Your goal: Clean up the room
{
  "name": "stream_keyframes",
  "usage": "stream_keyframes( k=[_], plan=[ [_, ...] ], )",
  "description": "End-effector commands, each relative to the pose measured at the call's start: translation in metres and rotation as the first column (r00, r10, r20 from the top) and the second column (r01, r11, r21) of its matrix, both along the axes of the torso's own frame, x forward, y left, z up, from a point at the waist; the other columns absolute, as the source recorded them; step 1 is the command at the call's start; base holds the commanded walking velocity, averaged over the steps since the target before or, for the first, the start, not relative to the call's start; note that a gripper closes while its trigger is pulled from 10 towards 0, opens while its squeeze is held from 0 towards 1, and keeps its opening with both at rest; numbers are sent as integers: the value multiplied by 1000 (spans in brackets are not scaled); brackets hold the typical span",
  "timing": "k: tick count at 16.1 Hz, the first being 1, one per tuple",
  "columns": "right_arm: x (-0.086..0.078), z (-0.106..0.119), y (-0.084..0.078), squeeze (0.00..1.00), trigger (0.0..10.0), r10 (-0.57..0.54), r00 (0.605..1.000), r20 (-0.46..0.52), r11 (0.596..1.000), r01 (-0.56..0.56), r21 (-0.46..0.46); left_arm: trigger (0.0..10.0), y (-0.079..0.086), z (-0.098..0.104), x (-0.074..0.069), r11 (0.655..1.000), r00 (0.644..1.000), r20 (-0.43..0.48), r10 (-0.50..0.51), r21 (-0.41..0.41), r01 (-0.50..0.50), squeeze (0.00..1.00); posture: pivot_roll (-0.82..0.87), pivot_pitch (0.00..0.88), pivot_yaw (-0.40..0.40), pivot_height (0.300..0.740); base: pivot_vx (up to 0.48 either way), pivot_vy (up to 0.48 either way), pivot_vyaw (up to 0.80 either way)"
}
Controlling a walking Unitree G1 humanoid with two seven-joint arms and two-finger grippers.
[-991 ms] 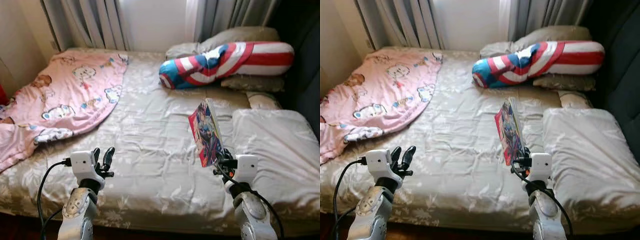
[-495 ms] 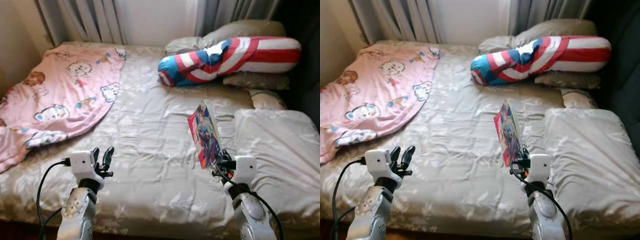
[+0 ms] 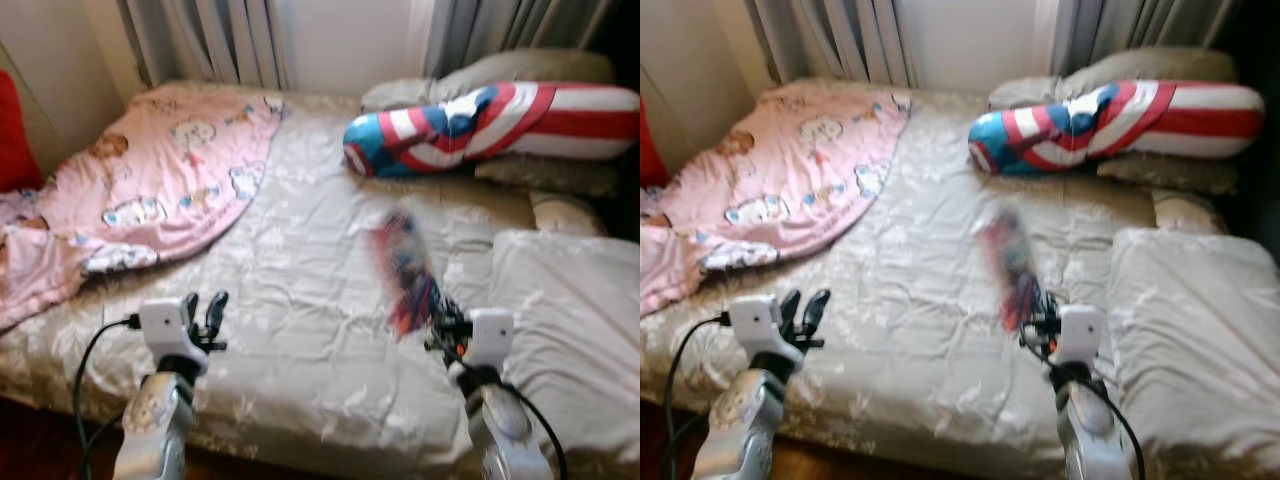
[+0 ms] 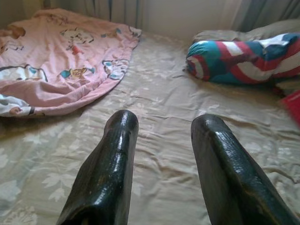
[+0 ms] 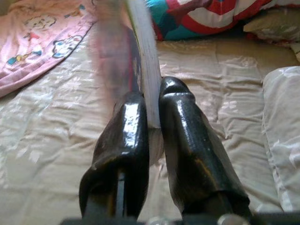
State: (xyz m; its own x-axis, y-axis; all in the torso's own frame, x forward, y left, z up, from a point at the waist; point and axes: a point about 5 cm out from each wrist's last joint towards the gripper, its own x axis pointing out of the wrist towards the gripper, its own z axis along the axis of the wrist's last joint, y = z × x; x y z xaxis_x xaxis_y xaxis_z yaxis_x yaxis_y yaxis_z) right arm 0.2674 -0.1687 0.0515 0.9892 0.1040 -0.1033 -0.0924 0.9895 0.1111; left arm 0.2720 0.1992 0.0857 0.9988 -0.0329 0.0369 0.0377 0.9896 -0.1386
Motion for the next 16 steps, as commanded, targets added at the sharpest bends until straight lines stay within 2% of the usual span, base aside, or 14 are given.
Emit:
stream_keyframes(
  k=[1,8,11,13,16],
  plan=[
    [4,12,-2,0,10000,-9,998,61,1000,9,4,10000,-1,2,0,1000,1000,3,-12,-1,12,0,-10,68,-24,740,0,0,0],
    [3,12,-3,0,10000,-39,998,58,999,39,2,10000,-1,1,-1,1000,1000,-6,-19,1,19,0,-11,67,-26,740,0,0,0],
    [3,11,-10,0,10000,-106,993,51,994,106,6,10000,0,0,-1,1000,1000,-7,-19,2,19,0,-12,65,-28,740,0,0,0],
    [3,12,-18,0,10000,-182,982,50,983,180,41,10000,0,0,-2,1000,1000,-11,-28,1,28,0,-13,63,-29,740,0,0,0],
    [5,13,-19,0,10000,-191,980,49,981,189,40,10000,0,1,-1,999,999,-10,-36,-1,36,0,-12,56,-31,740,0,0,0]
  ],
)
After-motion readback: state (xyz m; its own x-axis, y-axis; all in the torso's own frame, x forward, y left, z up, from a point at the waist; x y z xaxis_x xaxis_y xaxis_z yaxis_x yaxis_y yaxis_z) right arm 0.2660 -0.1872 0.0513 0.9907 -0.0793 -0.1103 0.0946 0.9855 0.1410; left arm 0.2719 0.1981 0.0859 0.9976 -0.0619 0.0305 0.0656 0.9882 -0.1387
